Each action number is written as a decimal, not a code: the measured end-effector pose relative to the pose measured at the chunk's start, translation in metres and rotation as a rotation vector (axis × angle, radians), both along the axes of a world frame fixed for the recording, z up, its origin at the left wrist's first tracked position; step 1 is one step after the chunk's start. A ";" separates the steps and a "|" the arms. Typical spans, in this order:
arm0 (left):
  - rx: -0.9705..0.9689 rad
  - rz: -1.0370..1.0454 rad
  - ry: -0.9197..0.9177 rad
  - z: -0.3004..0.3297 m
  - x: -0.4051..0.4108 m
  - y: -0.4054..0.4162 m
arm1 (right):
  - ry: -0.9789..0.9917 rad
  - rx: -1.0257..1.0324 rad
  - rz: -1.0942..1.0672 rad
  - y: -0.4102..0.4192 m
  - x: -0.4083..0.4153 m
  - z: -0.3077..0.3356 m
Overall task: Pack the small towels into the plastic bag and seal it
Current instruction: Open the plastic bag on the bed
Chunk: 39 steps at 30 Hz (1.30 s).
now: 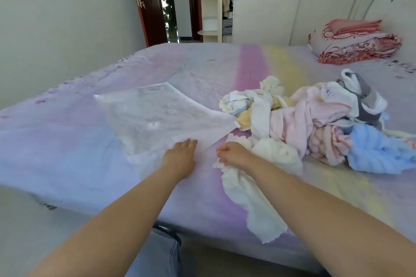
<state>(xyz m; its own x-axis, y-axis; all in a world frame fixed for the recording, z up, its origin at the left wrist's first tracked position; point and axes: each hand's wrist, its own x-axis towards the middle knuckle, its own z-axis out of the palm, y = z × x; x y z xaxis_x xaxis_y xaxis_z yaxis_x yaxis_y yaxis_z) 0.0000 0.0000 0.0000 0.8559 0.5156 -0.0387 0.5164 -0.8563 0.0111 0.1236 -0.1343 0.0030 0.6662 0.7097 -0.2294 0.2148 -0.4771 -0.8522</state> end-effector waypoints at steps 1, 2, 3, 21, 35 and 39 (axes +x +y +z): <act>-0.030 0.032 -0.019 0.000 0.002 0.006 | -0.002 -0.012 0.015 0.003 0.002 -0.002; -0.039 0.061 -0.037 -0.001 0.004 0.011 | -0.005 -0.027 0.013 0.006 0.003 -0.002; -0.022 0.079 -0.023 -0.003 0.004 0.014 | -0.005 -0.044 0.006 0.008 0.004 -0.004; -0.386 0.160 -0.370 -0.007 0.011 -0.028 | 0.505 0.309 -0.219 0.010 -0.012 -0.032; -0.501 0.072 -0.327 0.000 0.015 -0.028 | 0.205 0.369 -0.170 0.003 -0.026 -0.042; -0.315 0.037 -0.279 0.000 0.018 -0.033 | 0.169 0.345 -0.178 0.001 -0.029 -0.042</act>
